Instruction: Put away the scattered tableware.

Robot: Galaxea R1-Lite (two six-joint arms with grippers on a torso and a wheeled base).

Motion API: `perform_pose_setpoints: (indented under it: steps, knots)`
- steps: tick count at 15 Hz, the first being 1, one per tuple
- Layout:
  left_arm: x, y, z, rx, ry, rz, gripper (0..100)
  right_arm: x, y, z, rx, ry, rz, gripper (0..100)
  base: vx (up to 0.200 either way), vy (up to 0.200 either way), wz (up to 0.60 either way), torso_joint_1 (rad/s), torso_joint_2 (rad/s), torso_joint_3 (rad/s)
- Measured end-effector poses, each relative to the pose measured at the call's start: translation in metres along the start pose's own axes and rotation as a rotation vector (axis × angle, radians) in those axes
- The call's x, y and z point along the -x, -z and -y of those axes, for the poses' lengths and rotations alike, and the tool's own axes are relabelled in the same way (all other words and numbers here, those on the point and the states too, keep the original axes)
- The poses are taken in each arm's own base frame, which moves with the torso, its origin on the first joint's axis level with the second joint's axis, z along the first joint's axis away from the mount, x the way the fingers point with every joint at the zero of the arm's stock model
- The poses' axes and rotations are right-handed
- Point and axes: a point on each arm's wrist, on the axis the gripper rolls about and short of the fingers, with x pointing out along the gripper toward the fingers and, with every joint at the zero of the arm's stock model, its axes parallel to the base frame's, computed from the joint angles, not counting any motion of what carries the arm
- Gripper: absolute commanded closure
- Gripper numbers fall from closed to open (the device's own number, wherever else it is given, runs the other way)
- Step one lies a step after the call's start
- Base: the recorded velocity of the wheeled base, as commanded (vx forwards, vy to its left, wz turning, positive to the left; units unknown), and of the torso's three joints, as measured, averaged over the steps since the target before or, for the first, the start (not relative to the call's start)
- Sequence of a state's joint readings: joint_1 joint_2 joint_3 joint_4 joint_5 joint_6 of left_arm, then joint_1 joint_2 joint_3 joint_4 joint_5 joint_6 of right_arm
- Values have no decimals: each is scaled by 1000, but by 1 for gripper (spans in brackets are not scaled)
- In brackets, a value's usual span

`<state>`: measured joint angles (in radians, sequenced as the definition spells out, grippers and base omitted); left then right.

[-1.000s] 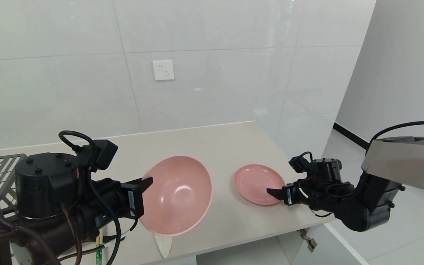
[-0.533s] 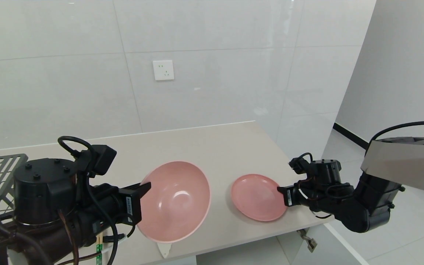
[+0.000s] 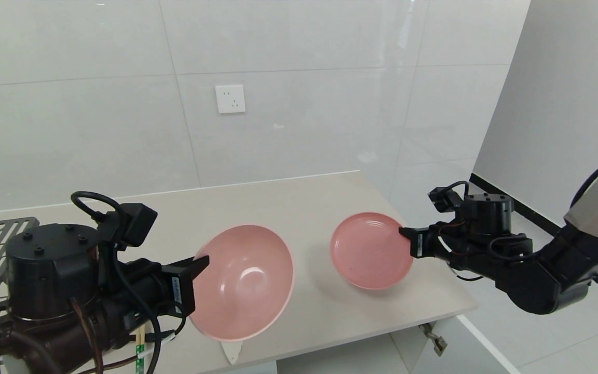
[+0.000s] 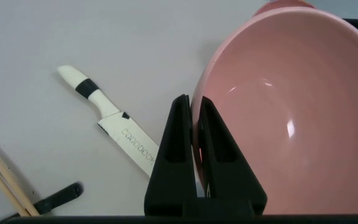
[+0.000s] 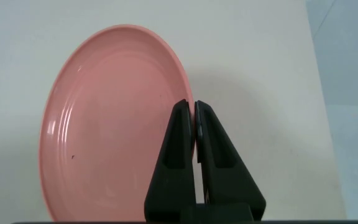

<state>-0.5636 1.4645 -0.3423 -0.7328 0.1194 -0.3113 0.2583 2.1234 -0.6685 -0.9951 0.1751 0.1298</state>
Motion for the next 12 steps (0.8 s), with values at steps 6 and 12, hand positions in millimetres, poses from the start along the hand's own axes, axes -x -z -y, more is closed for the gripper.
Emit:
perform_pose_setpoints:
  steps: [6,12]
  knots:
    - [5,-2,-2,8,-4,19,100,28,-10,-35,45,-80,38,100,0,0,0,0,0,0]
    - [22,2,-8,16,-8,47,100,87,-9,-56,72,-139,70,100,0,0,0,0,0,0]
